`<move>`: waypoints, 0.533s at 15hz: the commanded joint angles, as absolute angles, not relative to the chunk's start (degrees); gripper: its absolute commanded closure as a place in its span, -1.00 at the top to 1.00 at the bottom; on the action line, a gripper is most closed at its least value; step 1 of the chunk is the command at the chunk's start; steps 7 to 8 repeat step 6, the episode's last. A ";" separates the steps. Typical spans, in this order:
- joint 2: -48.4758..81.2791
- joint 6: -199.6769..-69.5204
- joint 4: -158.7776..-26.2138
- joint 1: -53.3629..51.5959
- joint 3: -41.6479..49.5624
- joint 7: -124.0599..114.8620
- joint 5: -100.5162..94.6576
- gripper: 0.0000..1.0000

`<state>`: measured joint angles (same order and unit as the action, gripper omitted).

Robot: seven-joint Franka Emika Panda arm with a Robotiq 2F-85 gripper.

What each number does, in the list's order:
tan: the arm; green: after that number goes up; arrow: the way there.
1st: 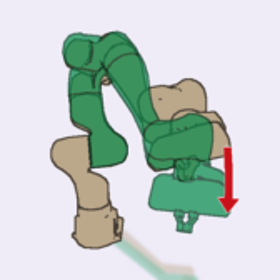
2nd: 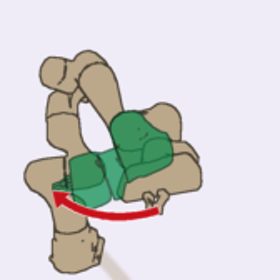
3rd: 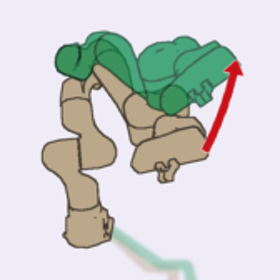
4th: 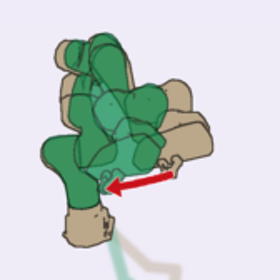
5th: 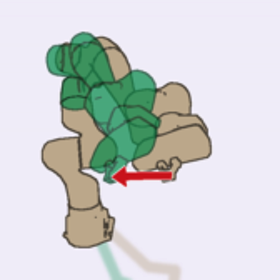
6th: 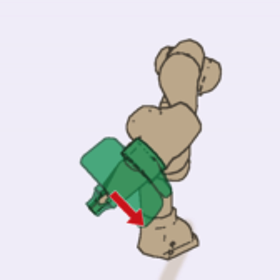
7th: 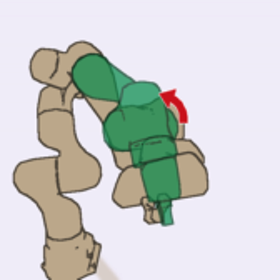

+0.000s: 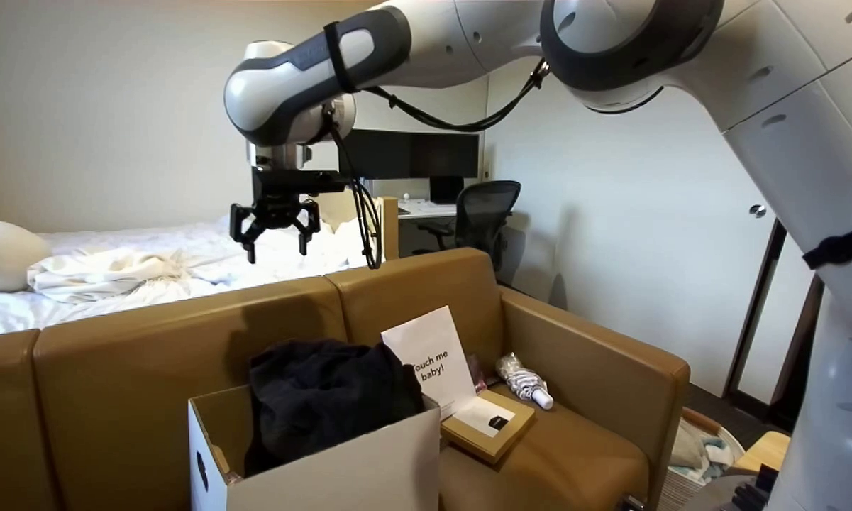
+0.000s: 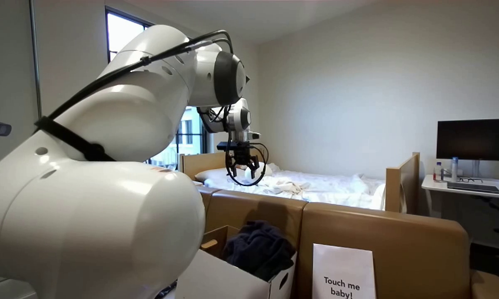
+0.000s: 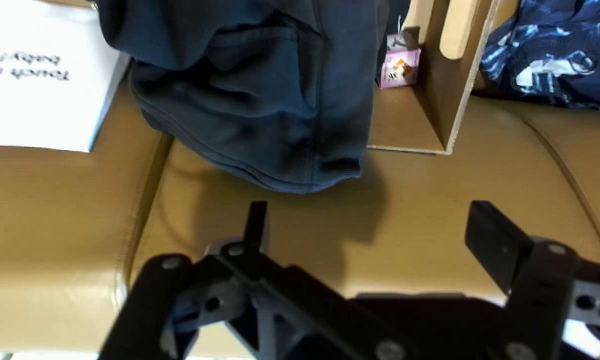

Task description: Put the black jersey inside the box

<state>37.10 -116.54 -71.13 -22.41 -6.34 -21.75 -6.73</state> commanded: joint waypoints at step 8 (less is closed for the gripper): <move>37.42 -116.06 -70.88 -22.51 -6.35 -21.92 -6.75 1.00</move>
